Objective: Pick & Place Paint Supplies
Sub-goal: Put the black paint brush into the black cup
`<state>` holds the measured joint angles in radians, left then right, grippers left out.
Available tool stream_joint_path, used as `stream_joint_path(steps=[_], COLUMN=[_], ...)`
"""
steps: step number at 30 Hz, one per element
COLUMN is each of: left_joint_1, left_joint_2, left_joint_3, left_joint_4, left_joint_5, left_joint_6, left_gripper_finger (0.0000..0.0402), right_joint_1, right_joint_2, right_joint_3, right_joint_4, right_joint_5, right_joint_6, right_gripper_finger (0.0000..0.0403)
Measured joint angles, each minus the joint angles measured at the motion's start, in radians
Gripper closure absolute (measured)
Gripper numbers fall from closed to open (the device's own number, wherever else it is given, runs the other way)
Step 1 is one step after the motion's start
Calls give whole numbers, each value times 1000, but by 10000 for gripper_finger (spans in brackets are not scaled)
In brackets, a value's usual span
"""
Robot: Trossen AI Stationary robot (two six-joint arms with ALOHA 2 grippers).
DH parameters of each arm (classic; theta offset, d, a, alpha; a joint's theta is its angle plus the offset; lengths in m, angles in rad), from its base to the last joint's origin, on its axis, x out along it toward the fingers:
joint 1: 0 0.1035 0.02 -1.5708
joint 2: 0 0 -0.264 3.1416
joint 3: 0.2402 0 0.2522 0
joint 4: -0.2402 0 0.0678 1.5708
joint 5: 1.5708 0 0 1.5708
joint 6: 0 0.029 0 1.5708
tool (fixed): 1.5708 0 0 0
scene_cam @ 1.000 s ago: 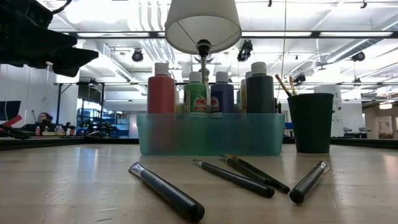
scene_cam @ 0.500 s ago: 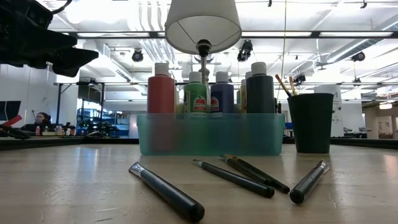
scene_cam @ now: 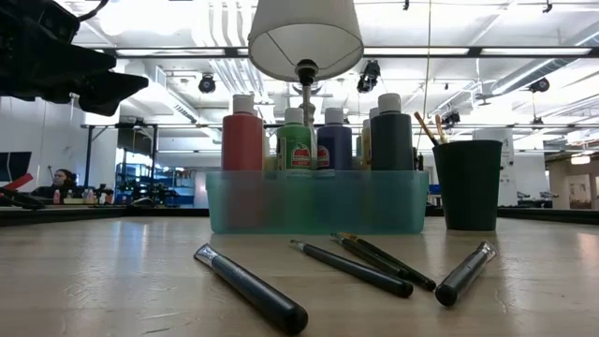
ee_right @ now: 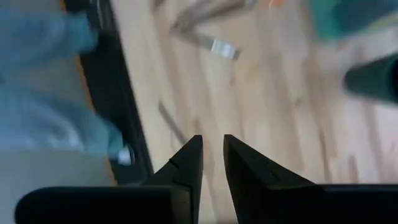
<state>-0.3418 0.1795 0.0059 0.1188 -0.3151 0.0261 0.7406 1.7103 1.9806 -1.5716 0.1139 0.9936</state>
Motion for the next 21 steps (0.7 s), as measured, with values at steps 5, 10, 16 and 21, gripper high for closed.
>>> stream_joint_path(steps=[5, 10, 16, 21], left_joint_1=[0, 0, 0, 0], left_joint_2=[0, 0, 0, 0], left_joint_3=[0, 0, 0, 0], left_joint_4=[0, 0, 0, 0], left_joint_5=[0, 0, 0, 0], left_joint_6=[0, 0, 0, 0], left_gripper_finger=[92, 92, 92, 92], right_joint_1=[103, 180, 209, 208], right_joint_2=[0, 0, 0, 0], right_joint_3=[-120, -251, -441, -571], right_joint_4=[0, 42, 298, 476], right_joint_5=[-151, -187, -234, -251], right_joint_6=[48, 109, 133, 151], right_gripper_finger=[317, 287, 245, 217])
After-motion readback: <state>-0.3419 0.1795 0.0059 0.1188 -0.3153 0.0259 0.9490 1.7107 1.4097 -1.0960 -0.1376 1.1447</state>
